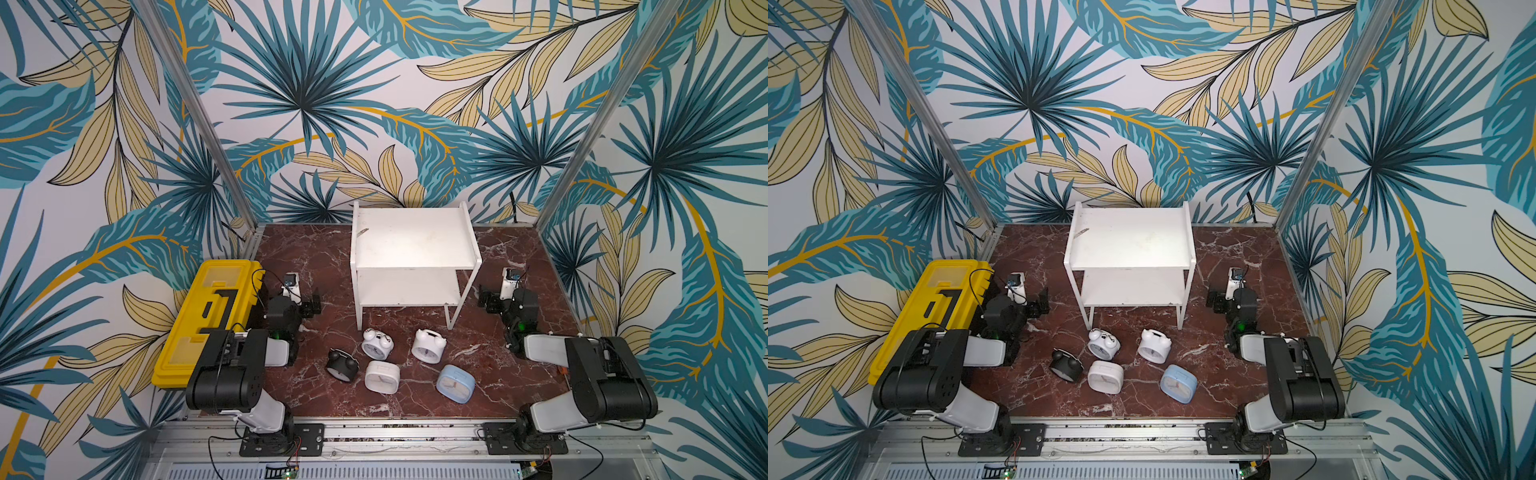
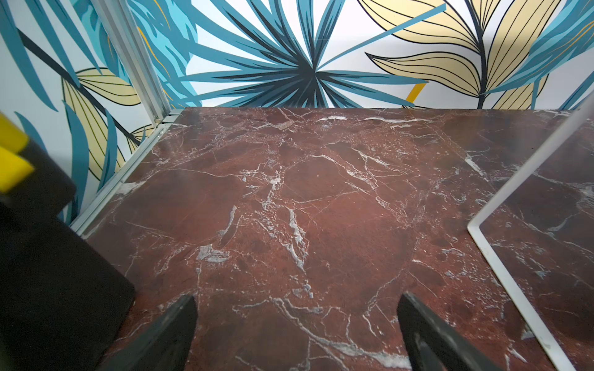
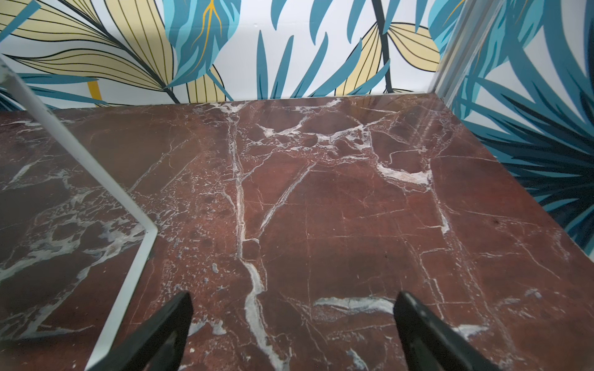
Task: Place the alarm clocks on the shelf by style
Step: Pick up the alarm from the center of the board.
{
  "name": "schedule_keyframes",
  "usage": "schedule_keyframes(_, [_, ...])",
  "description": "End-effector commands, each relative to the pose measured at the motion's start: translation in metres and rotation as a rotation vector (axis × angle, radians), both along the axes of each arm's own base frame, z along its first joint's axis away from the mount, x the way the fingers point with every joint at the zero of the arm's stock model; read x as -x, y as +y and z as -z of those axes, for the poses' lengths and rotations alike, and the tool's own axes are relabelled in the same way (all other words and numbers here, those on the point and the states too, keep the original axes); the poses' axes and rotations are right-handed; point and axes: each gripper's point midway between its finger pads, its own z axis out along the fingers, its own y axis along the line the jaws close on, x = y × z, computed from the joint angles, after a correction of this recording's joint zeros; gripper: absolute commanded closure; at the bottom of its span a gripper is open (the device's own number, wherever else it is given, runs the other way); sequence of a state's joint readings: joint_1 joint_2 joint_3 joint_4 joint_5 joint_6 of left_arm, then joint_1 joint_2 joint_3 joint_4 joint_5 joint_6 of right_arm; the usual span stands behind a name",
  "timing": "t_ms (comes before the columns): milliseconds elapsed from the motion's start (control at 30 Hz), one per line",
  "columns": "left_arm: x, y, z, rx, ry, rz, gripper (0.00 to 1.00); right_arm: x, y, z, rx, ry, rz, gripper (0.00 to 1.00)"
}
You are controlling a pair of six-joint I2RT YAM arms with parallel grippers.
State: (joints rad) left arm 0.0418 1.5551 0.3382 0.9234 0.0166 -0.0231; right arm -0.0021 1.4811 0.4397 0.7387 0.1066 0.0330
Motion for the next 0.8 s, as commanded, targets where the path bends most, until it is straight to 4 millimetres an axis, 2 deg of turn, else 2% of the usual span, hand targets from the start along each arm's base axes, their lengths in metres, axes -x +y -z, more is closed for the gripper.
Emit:
schedule_keyframes(0, [-0.016,0.006,-0.048,-0.008,-0.023,-0.042,0.00,0.000,-0.032,-0.047,-0.015,0.045,0.219,0.00])
schedule_keyframes(33, [-0.018,0.009,-0.064,0.005,0.013,-0.063,0.00,0.005,-0.041,-0.063,-0.019,0.080,0.288,0.00])
schedule_keyframes(100, [-0.017,0.038,-0.116,0.108,-0.004,-0.271,0.00,0.026,-0.057,-0.092,-0.095,0.162,0.448,0.01])
schedule_keyframes(167, [-0.007,0.046,-0.152,0.192,0.000,-0.359,0.00,0.050,-0.065,-0.086,-0.156,0.200,0.559,0.01])
schedule_keyframes(200, [0.002,0.047,-0.162,0.258,0.026,-0.390,0.00,0.064,-0.073,-0.076,-0.179,0.207,0.634,0.00])
schedule_keyframes(233, [0.006,0.041,-0.167,0.316,0.031,-0.371,0.00,0.077,-0.076,-0.067,-0.243,0.248,0.684,0.00])
schedule_keyframes(267, [0.008,0.027,-0.171,0.371,0.033,-0.308,0.00,0.082,-0.070,-0.058,-0.306,0.313,0.650,0.00])
schedule_keyframes(333, [0.016,0.003,-0.166,0.445,0.066,-0.246,0.00,0.091,-0.044,-0.049,-0.393,0.431,0.563,0.00])
schedule_keyframes(400, [0.026,-0.021,-0.156,0.476,0.122,-0.206,0.00,0.109,-0.021,-0.042,-0.417,0.513,0.505,0.01])
schedule_keyframes(433, [0.032,-0.035,-0.151,0.484,0.144,-0.182,0.00,0.121,-0.013,-0.040,-0.411,0.542,0.478,0.05])
schedule_keyframes(467, [0.041,-0.048,-0.140,0.484,0.189,-0.164,0.00,0.133,-0.004,-0.042,-0.424,0.543,0.435,0.13])
schedule_keyframes(533, [0.054,-0.075,-0.132,0.497,0.217,-0.097,0.01,0.157,0.012,-0.047,-0.458,0.538,0.356,0.37])
schedule_keyframes(633, [0.070,-0.106,-0.123,0.513,0.259,-0.024,0.03,0.190,0.032,-0.060,-0.495,0.528,0.225,0.62])
schedule_keyframes(733, [0.081,-0.118,-0.119,0.542,0.284,0.000,0.05,0.206,0.065,-0.075,-0.548,0.525,0.028,0.73])
schedule_keyframes(767, [0.083,-0.120,-0.119,0.557,0.286,0.006,0.05,0.209,0.077,-0.078,-0.562,0.528,-0.037,0.73])
